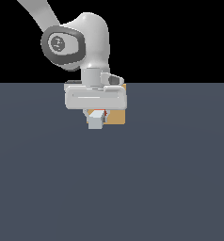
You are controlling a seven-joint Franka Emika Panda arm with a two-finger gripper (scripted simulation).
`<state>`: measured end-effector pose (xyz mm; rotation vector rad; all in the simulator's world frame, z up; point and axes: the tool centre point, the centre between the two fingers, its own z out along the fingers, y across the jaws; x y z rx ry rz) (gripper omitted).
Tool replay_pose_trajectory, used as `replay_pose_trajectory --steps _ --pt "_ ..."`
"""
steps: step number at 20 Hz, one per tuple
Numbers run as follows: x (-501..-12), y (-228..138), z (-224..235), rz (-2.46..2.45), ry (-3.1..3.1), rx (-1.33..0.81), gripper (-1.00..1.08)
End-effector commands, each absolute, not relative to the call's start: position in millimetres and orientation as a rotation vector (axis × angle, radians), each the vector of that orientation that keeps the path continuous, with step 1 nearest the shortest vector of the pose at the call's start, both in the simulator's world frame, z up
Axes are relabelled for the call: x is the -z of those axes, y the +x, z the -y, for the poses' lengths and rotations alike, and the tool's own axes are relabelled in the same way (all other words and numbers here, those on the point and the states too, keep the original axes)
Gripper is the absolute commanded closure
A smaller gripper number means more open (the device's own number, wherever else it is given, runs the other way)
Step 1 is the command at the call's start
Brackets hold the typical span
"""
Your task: Insert the peg into the horizontal hole in a box.
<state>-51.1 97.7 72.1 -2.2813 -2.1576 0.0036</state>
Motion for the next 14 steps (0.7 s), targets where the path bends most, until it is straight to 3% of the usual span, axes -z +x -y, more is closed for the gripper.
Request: replay_pose_trajectory --steps 1,14 --pt "-73.5 -50.0 -97.9 2.157 -2.284 0.000 1.08" --pt "-73.4 -47.9 -103.5 2.157 -2.282 0.000 1.08"
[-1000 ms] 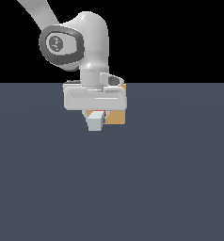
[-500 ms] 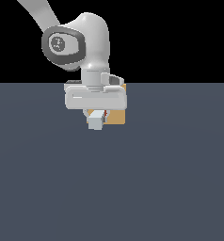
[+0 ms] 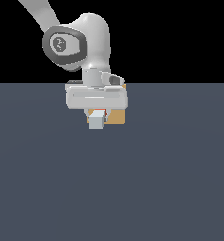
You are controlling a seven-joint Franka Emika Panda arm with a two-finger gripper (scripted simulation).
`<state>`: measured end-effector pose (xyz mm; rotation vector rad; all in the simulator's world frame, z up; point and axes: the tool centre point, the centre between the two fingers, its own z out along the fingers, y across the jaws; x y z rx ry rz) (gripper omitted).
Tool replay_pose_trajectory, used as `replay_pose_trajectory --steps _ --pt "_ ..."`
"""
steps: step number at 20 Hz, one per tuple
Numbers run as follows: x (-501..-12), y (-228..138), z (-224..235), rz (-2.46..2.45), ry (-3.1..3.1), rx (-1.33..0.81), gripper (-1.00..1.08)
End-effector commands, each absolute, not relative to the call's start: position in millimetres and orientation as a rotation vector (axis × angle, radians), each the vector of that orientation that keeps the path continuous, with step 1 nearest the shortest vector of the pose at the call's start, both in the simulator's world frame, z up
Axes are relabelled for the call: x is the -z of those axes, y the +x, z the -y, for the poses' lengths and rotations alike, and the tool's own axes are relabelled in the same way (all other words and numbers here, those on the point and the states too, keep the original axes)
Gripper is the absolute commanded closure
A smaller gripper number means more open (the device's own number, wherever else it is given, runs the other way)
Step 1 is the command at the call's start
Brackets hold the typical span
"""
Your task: Insert the peg into the horizontal hole in a box.
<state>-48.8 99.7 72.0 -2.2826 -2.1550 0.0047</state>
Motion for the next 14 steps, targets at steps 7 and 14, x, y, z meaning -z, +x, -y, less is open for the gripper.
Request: replay_pose_trajectory --steps 7,14 --pt "-74 -46 -145 2.158 -2.283 0.002 1.08" --pt "-75 -43 -190 2.158 -2.283 0.003 1.08"
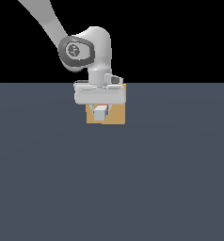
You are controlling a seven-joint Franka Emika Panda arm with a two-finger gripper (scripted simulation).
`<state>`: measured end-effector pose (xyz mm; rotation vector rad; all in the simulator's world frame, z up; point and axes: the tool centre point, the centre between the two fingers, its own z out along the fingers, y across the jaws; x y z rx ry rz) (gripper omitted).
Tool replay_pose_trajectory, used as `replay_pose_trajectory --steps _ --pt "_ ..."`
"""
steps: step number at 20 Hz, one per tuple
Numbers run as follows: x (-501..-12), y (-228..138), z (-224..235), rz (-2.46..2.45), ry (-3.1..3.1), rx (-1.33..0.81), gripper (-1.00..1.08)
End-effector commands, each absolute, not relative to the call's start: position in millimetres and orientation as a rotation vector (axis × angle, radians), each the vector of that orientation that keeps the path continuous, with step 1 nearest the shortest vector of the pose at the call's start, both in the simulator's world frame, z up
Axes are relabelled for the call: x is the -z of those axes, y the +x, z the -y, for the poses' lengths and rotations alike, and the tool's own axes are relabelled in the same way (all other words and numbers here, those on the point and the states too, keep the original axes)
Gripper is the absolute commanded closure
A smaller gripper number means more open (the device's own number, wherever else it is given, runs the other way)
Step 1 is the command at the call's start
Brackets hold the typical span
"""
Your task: Insert the peg into the horizontal hole in a box.
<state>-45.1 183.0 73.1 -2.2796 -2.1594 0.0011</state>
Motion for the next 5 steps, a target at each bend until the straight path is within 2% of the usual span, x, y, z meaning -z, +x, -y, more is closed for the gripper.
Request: replay_pose_trajectory --steps 1,5 --pt "-74.8 -42.8 -193.8 2.158 -2.283 0.003 1.08" --pt "-74.8 -41.7 -199.3 2.158 -2.283 0.003 1.08"
